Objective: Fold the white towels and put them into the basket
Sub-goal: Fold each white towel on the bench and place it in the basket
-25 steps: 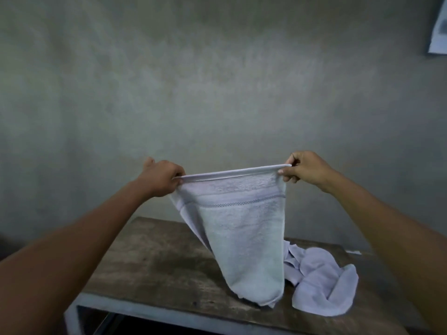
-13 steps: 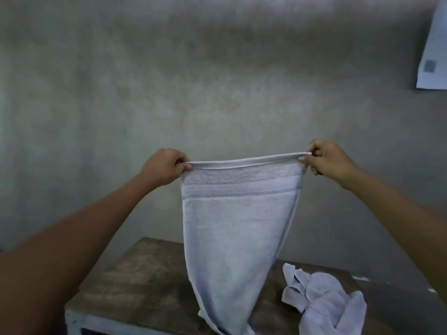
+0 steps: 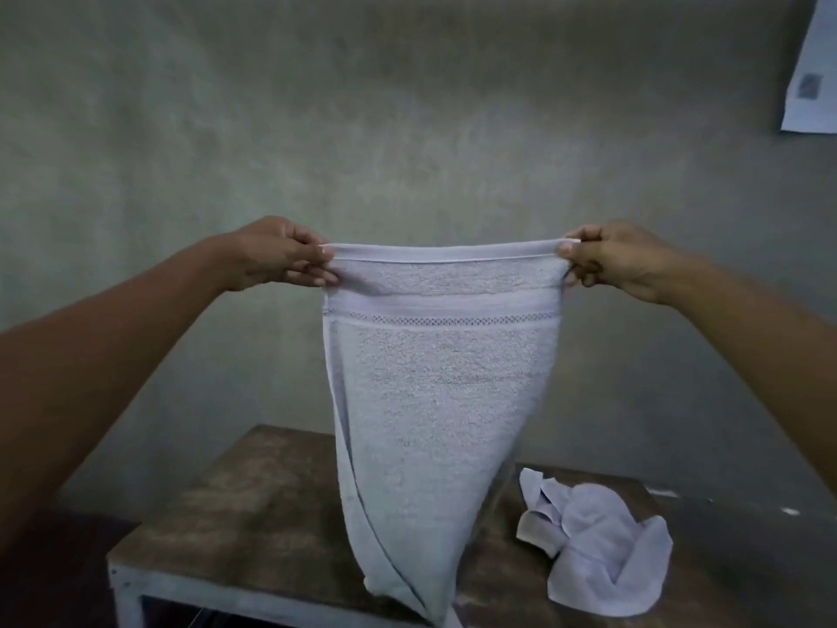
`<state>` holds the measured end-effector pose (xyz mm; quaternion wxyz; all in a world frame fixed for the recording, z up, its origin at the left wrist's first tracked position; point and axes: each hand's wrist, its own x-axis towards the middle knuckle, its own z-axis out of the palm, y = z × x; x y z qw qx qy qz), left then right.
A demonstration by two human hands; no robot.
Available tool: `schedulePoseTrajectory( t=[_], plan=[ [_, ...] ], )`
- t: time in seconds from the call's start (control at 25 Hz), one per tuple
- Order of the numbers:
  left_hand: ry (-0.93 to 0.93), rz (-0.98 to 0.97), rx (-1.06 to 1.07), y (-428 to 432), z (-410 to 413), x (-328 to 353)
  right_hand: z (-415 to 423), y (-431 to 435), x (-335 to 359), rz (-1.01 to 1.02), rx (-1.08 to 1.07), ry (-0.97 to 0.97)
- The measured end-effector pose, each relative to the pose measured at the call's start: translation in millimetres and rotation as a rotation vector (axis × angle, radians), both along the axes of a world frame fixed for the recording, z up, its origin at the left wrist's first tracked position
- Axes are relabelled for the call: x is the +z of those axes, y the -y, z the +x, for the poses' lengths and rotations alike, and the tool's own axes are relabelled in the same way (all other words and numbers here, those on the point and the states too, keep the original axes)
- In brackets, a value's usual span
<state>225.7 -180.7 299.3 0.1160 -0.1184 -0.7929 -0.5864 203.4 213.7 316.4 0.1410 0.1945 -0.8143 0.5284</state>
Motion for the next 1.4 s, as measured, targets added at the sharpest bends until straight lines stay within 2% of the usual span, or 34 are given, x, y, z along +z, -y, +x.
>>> schedulePoseTrajectory(
  t=[0.16, 0.24, 0.36, 0.48, 0.68, 0.84, 0.96, 1.12, 1.4],
  plan=[
    [-0.137, 0.068, 0.185, -9.6, -45.3, -34.0, -44.0, 13.8, -31.2, -0.057, -0.070, 0.059],
    [-0.211, 0.085, 0.257, -12.4, -65.3, -40.5, -63.3, 19.2, -36.6, -0.072, -0.128, -0.007],
    [-0.362, 0.124, 0.341, -17.4, -79.3, -15.9, -74.6, 24.4, -14.6, -0.161, -0.188, -0.158],
    [-0.477, 0.141, 0.347, -21.6, -68.9, 14.3, -67.1, 21.5, 11.6, -0.188, -0.168, -0.230],
    [-0.364, 0.037, 0.220, -15.9, -28.7, 33.1, -30.9, 12.3, 30.7, -0.122, -0.198, -0.265],
    [-0.285, 0.153, 0.094, -14.4, -12.3, 42.5, -14.6, 9.1, 40.7, -0.139, -0.236, -0.347],
    [-0.310, 0.255, 0.111, -19.4, -19.2, 45.3, -23.3, 13.2, 45.5, -0.198, -0.240, -0.353],
    [-0.368, 0.294, 0.209, -26.6, -48.5, 28.5, -58.8, 20.7, 30.1, -0.211, -0.229, -0.247],
    [-0.257, 0.303, 0.270, -23.8, -130.8, -55.3, -137.9, 29.8, -58.8, -0.173, -0.228, -0.020]
  ],
)
